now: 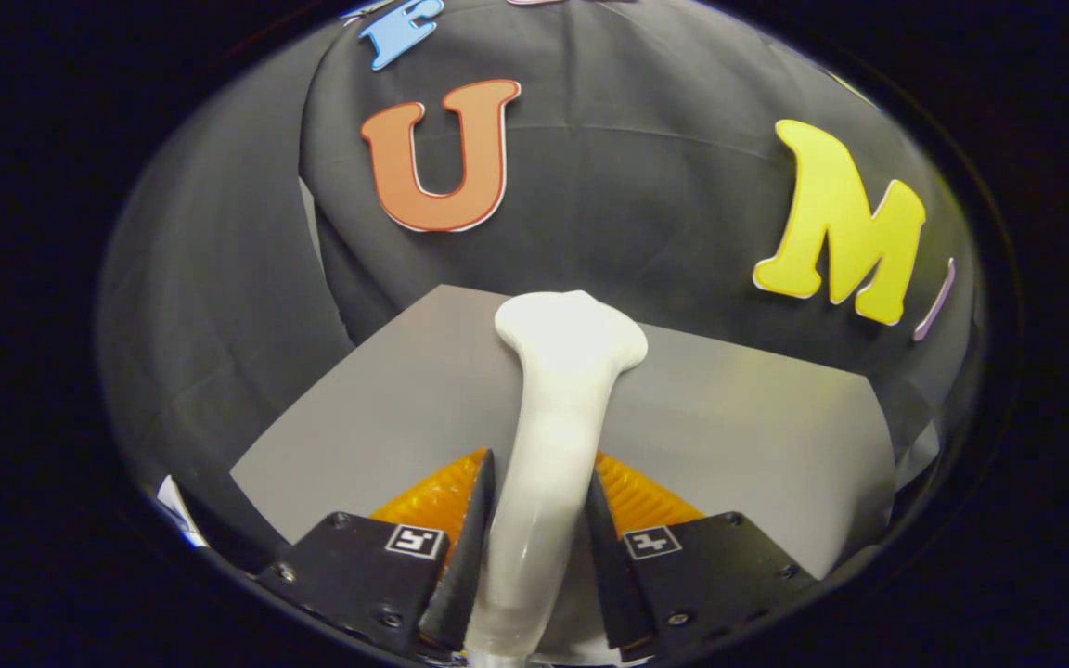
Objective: Iron the clothes twice with a garment steamer, once on the left side and once on the right side.
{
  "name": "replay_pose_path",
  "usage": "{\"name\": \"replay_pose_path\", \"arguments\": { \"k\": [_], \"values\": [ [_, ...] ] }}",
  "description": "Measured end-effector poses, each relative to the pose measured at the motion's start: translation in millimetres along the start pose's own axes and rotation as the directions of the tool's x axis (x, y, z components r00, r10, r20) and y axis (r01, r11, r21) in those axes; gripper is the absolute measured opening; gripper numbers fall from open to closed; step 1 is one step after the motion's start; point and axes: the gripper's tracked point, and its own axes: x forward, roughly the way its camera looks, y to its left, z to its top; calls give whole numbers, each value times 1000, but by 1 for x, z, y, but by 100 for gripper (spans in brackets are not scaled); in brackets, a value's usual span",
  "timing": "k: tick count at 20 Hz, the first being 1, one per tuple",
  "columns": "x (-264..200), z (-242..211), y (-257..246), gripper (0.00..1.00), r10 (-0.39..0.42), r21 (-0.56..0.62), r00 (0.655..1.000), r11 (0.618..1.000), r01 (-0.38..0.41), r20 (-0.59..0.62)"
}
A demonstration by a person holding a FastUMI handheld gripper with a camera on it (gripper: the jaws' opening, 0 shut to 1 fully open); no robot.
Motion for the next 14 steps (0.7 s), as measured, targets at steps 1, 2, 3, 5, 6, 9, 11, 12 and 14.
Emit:
{"name": "replay_pose_path", "arguments": {
  "k": [1, 2, 3, 5, 6, 9, 11, 12, 14],
  "values": [
    [-2, 2, -1, 52, -1, 20, 1000, 1000, 0, 11],
    [-6, 5, -2, 47, 0, 36, 1000, 999, -1, 30],
    [-11, 10, 0, 45, 1, 45, 998, 999, -3, 55],
    [-22, 22, 5, 37, 11, 24, 993, 1000, -14, 114],
    [-34, 24, 12, 34, 23, 10, 989, 1000, -25, 143],
    [-64, 31, 14, 30, 56, 25, 975, 998, -63, 214],
    [-85, 33, 8, 30, 61, 40, 965, 997, -73, 253],
    [-98, 32, 6, 30, 67, 39, 960, 996, -80, 271],
    [-128, 33, 6, 30, 103, 21, 942, 993, -115, 321]
  ]
}}
